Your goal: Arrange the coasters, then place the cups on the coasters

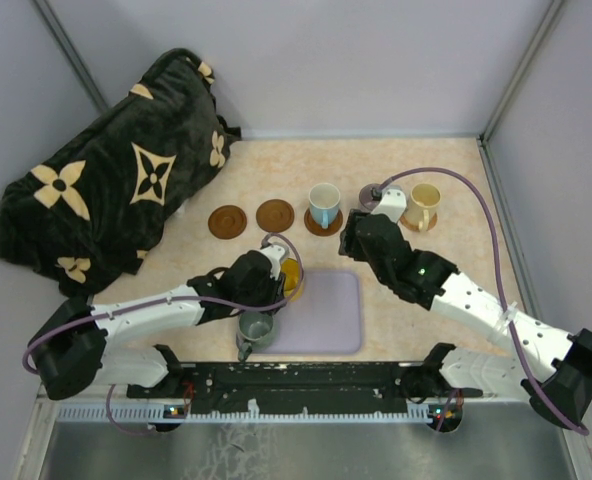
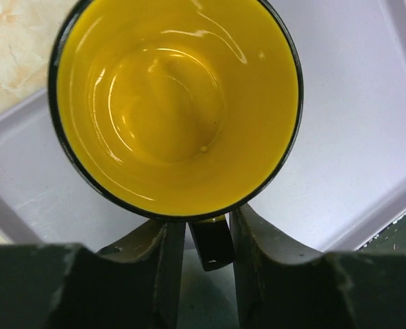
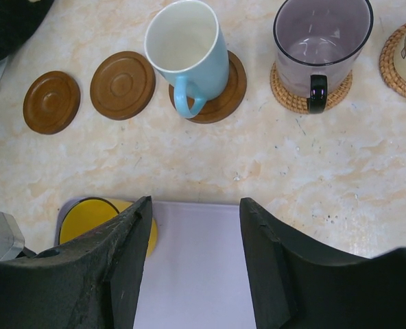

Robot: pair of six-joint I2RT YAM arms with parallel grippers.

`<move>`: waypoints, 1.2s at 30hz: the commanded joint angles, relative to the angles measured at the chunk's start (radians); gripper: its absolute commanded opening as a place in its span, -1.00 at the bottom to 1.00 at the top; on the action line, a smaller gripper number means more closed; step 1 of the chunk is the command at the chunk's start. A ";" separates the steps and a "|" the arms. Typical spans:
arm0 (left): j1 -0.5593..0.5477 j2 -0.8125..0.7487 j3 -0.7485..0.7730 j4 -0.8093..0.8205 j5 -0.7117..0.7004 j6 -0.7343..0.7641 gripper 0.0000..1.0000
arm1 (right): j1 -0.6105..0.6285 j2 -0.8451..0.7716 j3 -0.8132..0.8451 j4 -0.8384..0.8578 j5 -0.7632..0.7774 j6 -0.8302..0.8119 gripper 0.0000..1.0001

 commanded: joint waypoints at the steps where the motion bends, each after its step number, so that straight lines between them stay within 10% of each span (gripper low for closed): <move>1: -0.009 0.017 0.059 -0.036 -0.056 -0.029 -0.36 | 0.011 -0.022 -0.005 0.040 -0.008 0.013 0.10; 6: -0.022 0.032 0.098 -0.107 -0.114 -0.045 -1.00 | 0.010 -0.020 -0.012 0.053 -0.024 0.016 0.11; 23: -0.039 -0.093 0.204 -0.044 -0.405 -0.080 -1.00 | 0.017 -0.062 -0.095 0.039 -0.003 0.023 0.11; 36: 0.015 0.276 0.451 -0.004 -0.738 -0.129 -1.00 | 0.017 -0.198 -0.226 0.000 0.025 0.054 0.10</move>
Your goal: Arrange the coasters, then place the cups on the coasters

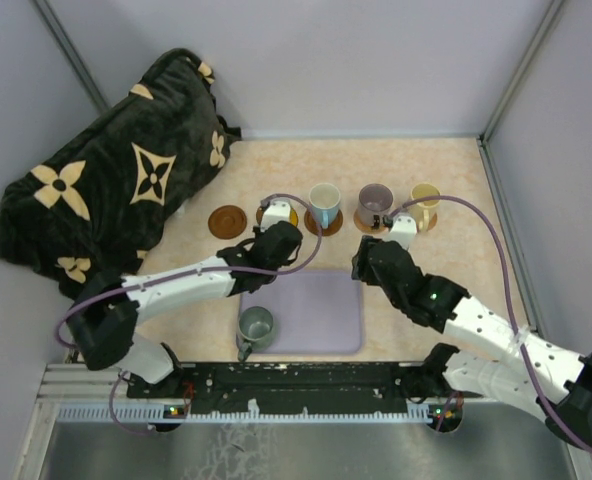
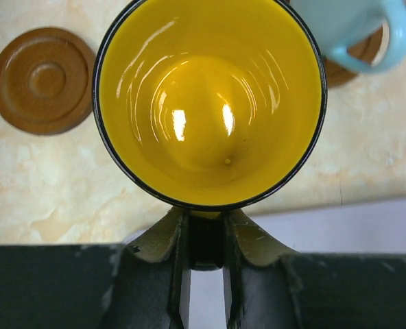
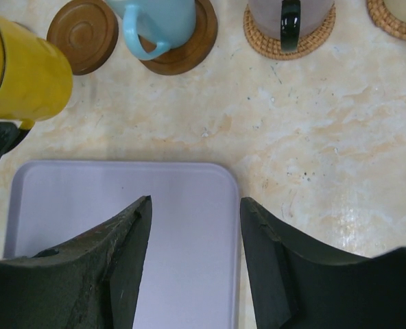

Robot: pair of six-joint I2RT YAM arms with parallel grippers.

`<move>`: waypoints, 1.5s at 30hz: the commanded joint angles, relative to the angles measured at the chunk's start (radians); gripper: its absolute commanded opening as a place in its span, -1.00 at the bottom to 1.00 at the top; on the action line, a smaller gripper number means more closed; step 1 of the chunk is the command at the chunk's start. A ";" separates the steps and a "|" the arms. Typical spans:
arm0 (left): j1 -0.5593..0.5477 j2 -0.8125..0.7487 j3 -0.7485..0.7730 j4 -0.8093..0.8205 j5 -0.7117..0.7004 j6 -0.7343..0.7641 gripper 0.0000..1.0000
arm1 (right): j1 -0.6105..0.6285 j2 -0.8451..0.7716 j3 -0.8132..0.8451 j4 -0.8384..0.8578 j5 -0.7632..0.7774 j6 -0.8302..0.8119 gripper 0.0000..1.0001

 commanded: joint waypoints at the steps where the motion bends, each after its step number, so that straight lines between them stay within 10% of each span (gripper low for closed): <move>1: 0.053 0.138 0.183 0.033 -0.102 -0.041 -1.00 | 0.009 -0.049 -0.010 -0.015 0.049 0.026 0.09; 45: 0.280 0.414 0.377 0.057 0.117 -0.063 -1.00 | 0.009 -0.054 -0.052 -0.034 0.015 0.065 0.09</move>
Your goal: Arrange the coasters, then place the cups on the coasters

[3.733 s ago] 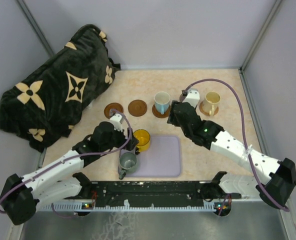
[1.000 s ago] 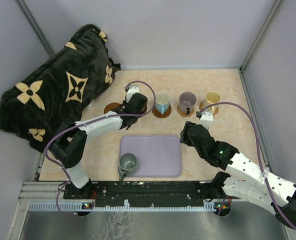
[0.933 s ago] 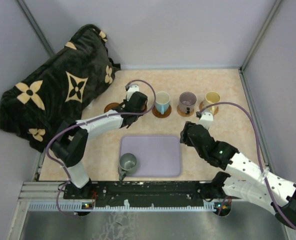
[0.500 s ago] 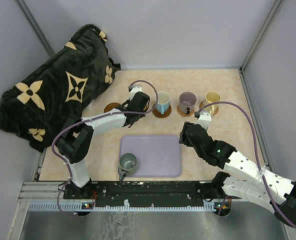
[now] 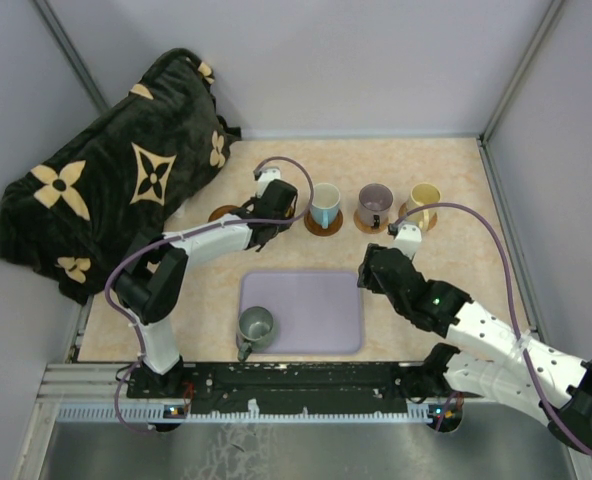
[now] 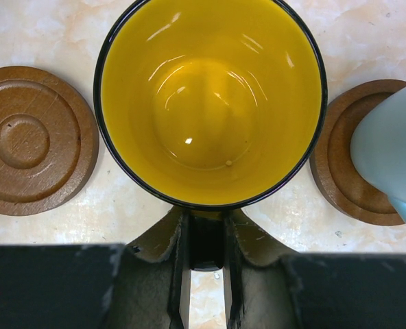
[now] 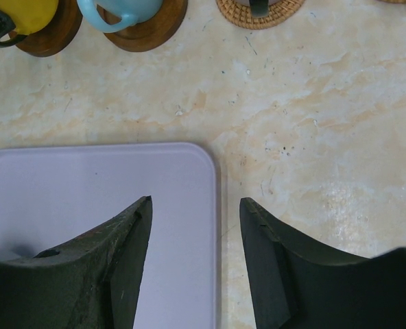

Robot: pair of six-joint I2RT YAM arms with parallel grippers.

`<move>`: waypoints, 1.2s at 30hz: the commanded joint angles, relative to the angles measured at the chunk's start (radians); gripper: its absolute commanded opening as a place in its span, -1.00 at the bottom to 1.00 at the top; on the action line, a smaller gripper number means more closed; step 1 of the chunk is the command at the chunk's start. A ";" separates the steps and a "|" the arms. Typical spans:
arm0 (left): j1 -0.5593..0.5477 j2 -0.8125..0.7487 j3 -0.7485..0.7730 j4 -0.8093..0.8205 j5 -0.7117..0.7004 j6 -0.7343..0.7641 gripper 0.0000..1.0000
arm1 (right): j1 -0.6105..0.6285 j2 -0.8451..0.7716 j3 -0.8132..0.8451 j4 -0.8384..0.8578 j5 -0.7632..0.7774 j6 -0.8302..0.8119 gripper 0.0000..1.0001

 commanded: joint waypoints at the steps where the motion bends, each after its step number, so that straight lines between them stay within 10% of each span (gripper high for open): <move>1: 0.014 -0.003 0.039 0.039 -0.016 -0.014 -1.00 | 0.009 0.001 0.003 0.048 -0.004 0.013 0.08; 36: 0.028 0.038 0.092 -0.036 0.060 -0.007 -1.00 | 0.010 0.013 -0.009 0.084 -0.027 0.024 0.08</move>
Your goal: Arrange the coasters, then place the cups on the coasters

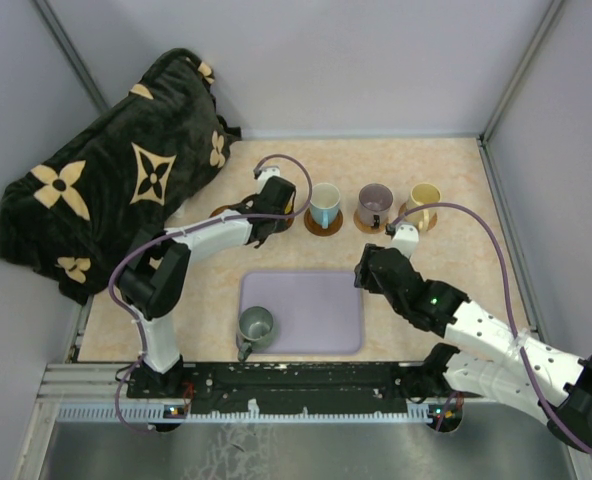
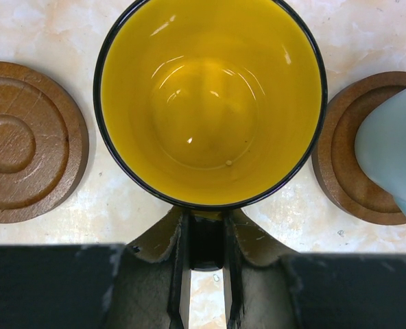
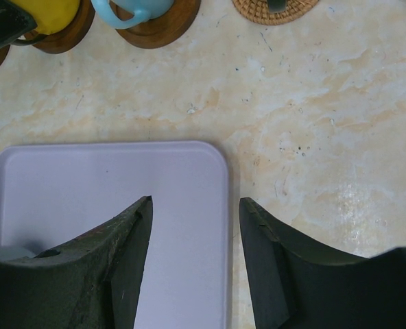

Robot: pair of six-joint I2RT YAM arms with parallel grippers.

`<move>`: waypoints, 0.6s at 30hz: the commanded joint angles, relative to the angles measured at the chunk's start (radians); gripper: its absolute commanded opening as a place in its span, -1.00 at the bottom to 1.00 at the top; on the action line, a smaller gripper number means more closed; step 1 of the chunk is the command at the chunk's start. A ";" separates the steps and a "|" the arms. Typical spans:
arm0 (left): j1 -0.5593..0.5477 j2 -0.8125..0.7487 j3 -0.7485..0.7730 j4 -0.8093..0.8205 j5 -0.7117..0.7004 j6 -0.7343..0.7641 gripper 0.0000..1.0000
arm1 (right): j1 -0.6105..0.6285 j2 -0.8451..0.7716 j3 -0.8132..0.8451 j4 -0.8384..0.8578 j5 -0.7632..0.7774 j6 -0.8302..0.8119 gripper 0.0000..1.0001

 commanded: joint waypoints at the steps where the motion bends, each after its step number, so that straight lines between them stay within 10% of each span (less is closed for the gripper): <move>1: 0.004 0.009 0.065 -0.016 -0.009 -0.007 -1.00 | 0.009 0.002 0.002 0.045 0.002 0.015 0.08; 10: 0.004 0.002 0.073 -0.071 -0.034 -0.006 -0.98 | 0.010 0.003 -0.002 0.049 -0.008 0.017 0.08; 18: 0.004 0.003 0.079 -0.086 -0.026 -0.002 -0.52 | 0.009 0.002 0.000 0.050 -0.015 0.020 0.08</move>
